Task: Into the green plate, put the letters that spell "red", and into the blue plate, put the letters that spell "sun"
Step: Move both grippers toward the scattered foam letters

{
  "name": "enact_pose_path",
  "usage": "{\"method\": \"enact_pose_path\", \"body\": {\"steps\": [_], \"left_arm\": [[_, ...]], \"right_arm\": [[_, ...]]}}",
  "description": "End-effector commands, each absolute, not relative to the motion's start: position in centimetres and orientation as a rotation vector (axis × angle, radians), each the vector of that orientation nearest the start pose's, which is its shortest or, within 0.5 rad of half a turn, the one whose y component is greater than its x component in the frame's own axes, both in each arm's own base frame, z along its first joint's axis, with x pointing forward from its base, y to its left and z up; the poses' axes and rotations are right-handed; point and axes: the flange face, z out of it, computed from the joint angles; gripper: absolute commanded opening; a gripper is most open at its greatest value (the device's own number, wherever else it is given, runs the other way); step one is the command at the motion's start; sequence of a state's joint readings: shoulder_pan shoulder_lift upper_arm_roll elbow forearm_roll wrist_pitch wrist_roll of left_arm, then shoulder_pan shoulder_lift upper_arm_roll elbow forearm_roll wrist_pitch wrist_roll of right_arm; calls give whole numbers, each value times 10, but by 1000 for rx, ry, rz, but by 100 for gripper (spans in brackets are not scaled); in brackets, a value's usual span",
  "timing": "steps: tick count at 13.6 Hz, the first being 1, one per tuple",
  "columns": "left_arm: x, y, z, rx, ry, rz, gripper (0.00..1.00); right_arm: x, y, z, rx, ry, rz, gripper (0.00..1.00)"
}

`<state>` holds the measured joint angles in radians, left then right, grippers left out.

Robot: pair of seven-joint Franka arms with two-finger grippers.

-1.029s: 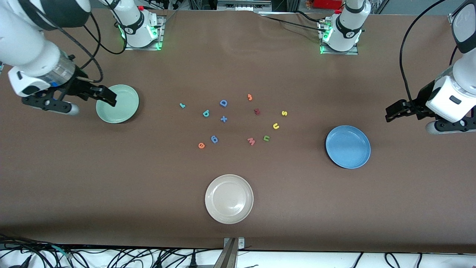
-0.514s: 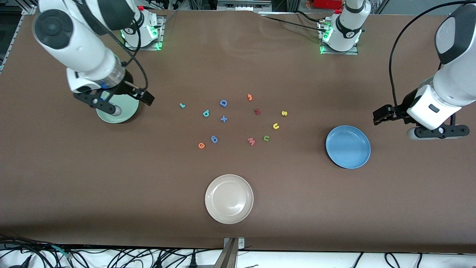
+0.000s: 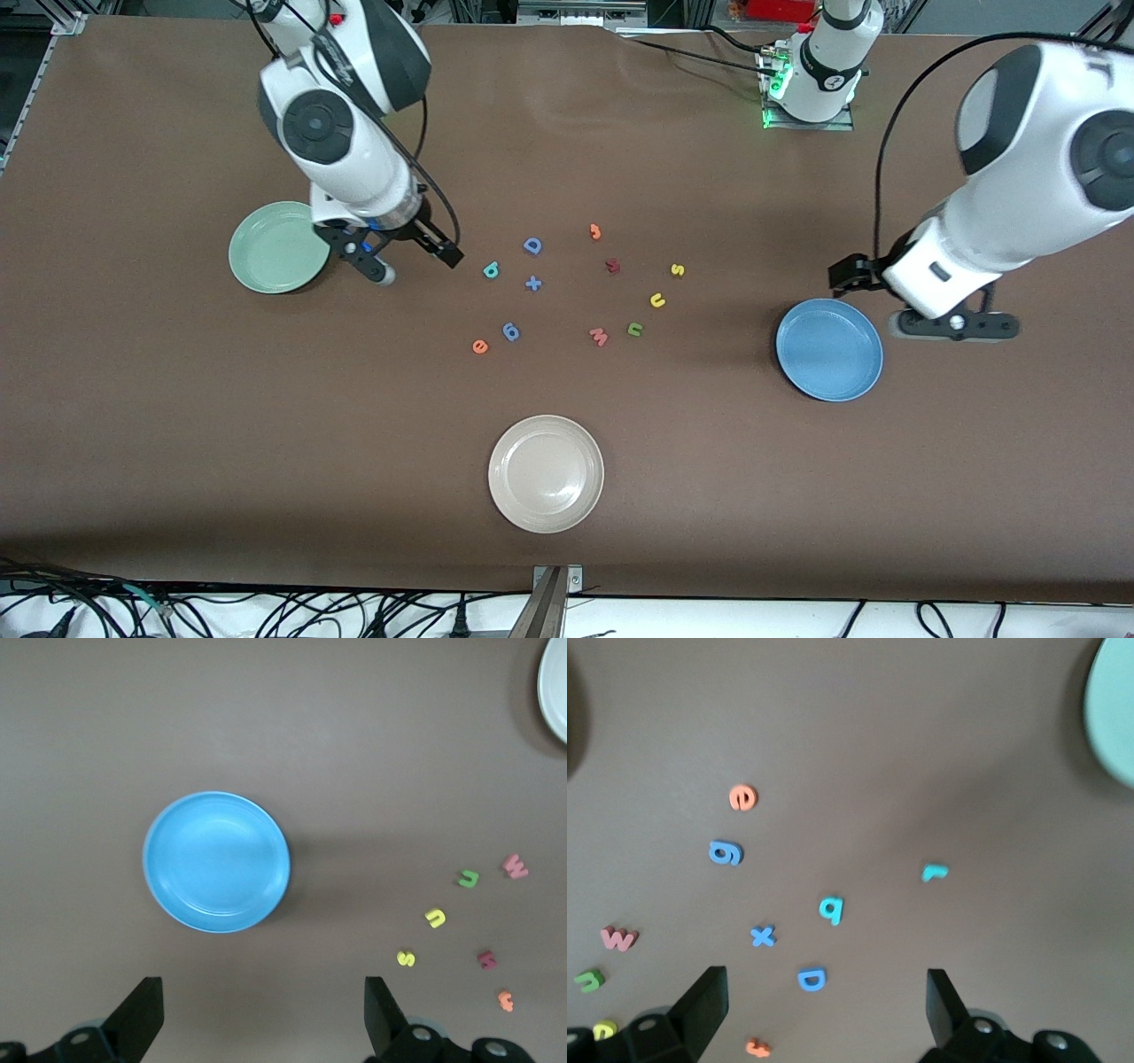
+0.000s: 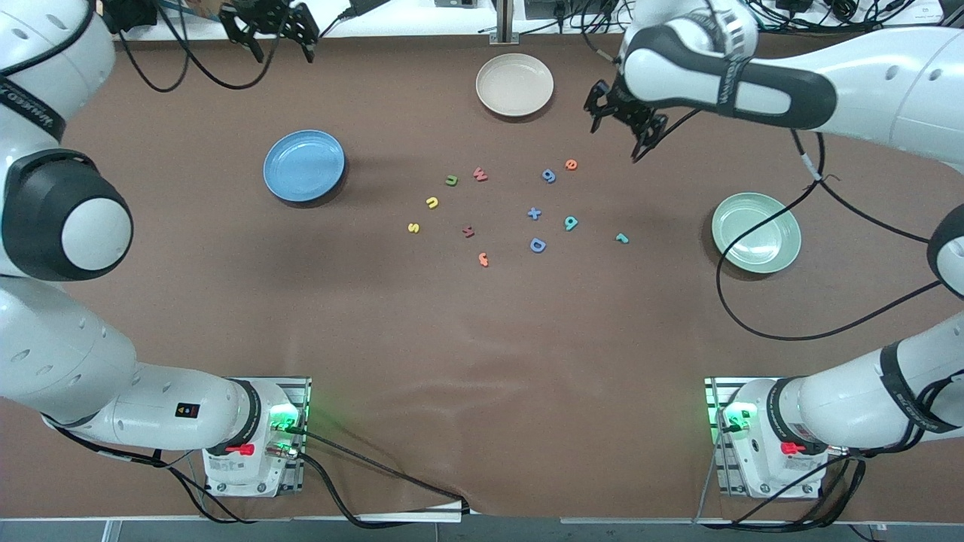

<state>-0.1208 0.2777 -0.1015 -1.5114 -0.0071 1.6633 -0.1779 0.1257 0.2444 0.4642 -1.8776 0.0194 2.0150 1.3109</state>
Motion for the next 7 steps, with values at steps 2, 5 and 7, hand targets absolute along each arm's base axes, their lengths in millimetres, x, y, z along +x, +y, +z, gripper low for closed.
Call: {"method": "enact_pose_path", "body": {"steps": [2,5,7], "left_arm": [[624,-178,483,-3228,14,197,100],[618,-214,455,-3284,16,222,100],[606,-240,429,-3275,-31,212,100]], "right_arm": [[504,340,336,-2835,1279,327,99],[481,344,289,-2760,1348,283,99],[461,339,258,-2757,1350,283,98]]}}
